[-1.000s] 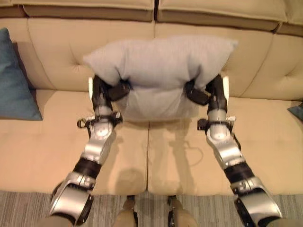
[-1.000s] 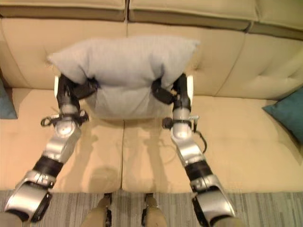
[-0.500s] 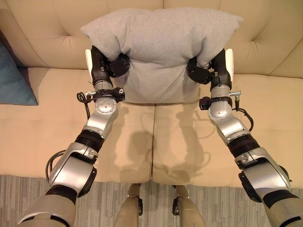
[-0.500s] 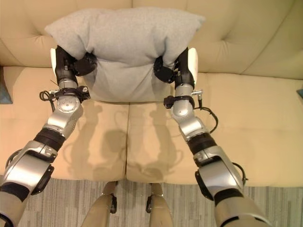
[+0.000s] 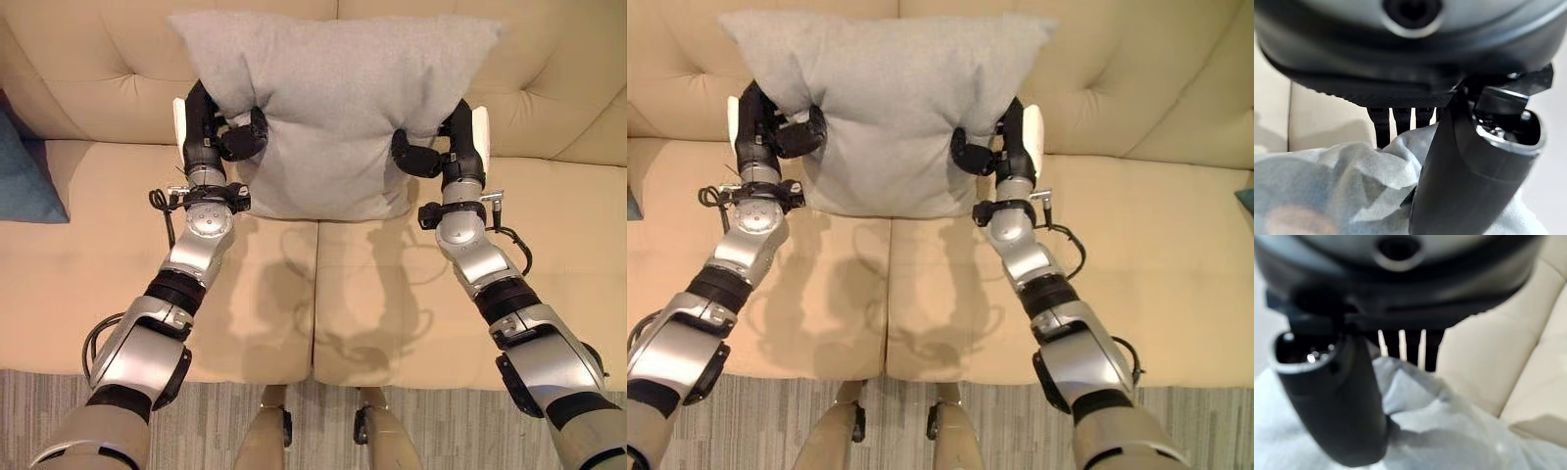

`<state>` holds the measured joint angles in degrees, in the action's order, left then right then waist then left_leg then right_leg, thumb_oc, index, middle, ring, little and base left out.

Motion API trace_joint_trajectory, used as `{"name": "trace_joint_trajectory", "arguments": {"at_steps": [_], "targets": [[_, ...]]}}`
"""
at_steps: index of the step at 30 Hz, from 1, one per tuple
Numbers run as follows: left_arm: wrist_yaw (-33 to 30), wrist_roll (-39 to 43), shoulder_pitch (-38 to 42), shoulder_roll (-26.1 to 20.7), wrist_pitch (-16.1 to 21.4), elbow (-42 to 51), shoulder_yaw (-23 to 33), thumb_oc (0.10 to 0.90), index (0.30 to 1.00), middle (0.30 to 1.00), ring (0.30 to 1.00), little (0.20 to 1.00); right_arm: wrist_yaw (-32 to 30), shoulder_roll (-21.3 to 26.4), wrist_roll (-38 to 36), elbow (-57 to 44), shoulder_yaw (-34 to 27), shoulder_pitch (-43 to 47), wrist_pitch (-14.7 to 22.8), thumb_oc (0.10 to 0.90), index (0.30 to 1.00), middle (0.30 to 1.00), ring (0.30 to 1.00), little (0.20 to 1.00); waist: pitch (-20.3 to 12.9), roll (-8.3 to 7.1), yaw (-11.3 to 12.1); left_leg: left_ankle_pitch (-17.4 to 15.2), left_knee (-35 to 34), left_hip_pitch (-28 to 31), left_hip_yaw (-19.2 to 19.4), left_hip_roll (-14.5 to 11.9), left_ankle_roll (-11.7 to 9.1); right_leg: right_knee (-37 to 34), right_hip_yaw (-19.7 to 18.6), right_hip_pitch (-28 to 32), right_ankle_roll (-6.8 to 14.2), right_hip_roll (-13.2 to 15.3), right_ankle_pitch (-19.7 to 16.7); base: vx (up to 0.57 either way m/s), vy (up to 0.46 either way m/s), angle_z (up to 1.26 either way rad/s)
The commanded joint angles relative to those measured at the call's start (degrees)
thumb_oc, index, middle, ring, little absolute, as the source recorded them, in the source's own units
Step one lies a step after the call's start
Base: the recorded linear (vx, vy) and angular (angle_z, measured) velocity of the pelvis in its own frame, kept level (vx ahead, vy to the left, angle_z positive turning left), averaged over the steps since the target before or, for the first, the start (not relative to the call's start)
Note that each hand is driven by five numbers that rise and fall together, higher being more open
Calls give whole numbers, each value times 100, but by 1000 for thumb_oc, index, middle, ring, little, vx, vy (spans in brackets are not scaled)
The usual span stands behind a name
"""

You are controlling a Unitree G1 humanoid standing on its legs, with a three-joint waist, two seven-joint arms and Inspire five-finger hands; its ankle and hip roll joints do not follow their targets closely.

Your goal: Pick up all the scattered cushions and arrange them neatly on the sofa.

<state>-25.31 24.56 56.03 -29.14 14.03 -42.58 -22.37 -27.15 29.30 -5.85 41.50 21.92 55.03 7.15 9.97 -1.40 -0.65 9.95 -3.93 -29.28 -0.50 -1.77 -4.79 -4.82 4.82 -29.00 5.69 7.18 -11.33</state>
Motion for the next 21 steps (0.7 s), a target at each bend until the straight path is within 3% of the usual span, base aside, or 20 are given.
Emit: {"name": "trace_joint_trajectory", "arguments": {"at_steps": [1, 5, 8, 16, 17, 21], "targets": [[73, -172, 210, -425, 581, 5, 65, 800, 900, 900, 900, 900, -47, 450, -219, -58, -260, 399, 474, 800, 900, 900, 900, 900, -545, -22, 70, -157, -107, -162, 77, 188, -252, -18, 69, -251, 540, -30, 102, 0, 0, 0], [288, -39, -360, -896, 554, 29, 493, 800, 900, 900, 900, 900, 228, 901, -603, -188, -630, -104, 562, 800, 900, 900, 900, 900, -657, -44, 69, -220, -107, -48, 107, 161, -258, -18, 115, -137, 523, -35, 156, 0, 0, 0], [383, 83, -1102, -970, 595, 334, 997, 800, 900, 900, 900, 900, 360, 1005, -782, -420, -1109, -791, 643, 800, 900, 900, 900, 900, -738, -50, 66, -261, -107, 54, 114, 146, -251, -18, 141, -36, 508, -42, 196, 12, -9, 1], [718, 24, -3400, -319, 547, 1456, 1998, 800, 900, 900, 900, 900, 741, 544, -565, -1117, -2134, -3044, 615, 800, 900, 900, 900, 900, -917, -103, 59, -364, -107, 523, 125, 84, -232, -18, 231, 500, 478, -38, 333, 40, -30, 0], [861, -80, -4067, -105, 496, 1761, 2239, 800, 900, 900, 900, 900, 858, 377, -452, -1170, -2361, -3612, 600, 800, 900, 900, 900, 900, -937, -118, 62, -414, -107, 722, 121, 54, -224, -18, 252, 716, 472, -48, 395, 66, -33, -3], [1259, -375, -5026, 194, 271, 1691, 2409, 800, 900, 900, 900, 900, 1162, 142, -104, -1101, -2523, -4481, 482, 800, 900, 900, 900, 900, -942, -132, 67, -486, -107, 1158, 162, -42, -218, -18, 314, 1175, 467, -54, 536, 70, -40, 0]]}}
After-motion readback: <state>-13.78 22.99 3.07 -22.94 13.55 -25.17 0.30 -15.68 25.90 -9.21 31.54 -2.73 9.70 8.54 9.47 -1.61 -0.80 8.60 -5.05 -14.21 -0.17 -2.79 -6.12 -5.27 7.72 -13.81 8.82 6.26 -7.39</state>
